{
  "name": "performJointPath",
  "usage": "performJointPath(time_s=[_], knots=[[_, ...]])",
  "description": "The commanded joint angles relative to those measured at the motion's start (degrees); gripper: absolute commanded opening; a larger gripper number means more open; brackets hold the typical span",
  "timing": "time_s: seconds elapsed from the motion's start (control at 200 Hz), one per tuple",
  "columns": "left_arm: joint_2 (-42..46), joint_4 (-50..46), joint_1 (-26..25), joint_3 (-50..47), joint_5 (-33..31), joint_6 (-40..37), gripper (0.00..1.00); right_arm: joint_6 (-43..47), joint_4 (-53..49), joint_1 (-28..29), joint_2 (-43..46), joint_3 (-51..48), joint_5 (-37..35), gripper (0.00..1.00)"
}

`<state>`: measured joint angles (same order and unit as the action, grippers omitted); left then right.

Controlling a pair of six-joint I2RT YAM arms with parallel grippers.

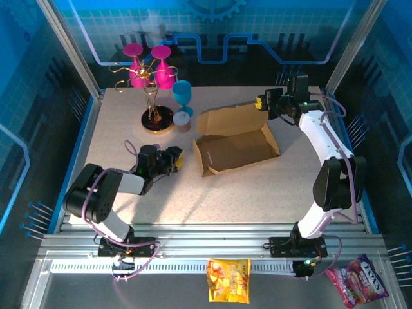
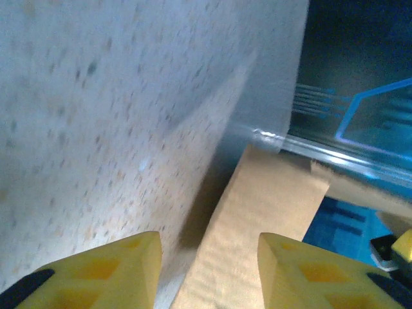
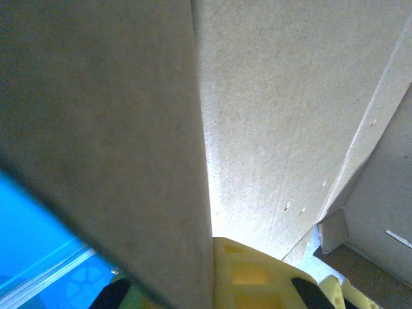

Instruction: Fold the paper box

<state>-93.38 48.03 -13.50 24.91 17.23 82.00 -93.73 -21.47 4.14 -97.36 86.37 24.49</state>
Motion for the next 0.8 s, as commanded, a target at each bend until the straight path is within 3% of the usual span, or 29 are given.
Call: performJointPath(time_s=[0.0,0.18,0.791], knots=[[-7.6,15.4,0.6,1.2,3.3,-0.5,0.41,-2.7,-0.5,-1.1,2.7,1.2,2.2,0.0],[-20.6,32.2,-1.9,3.3,0.3,5.0,0.41,-4.6,0.5,-2.1,2.8,0.9,3.2,0.0],[-18.8,30.8,-8.1,8.5,-4.0,4.8,0.39,-5.0,2.0,-2.2,2.8,-1.5,3.1,0.0]])
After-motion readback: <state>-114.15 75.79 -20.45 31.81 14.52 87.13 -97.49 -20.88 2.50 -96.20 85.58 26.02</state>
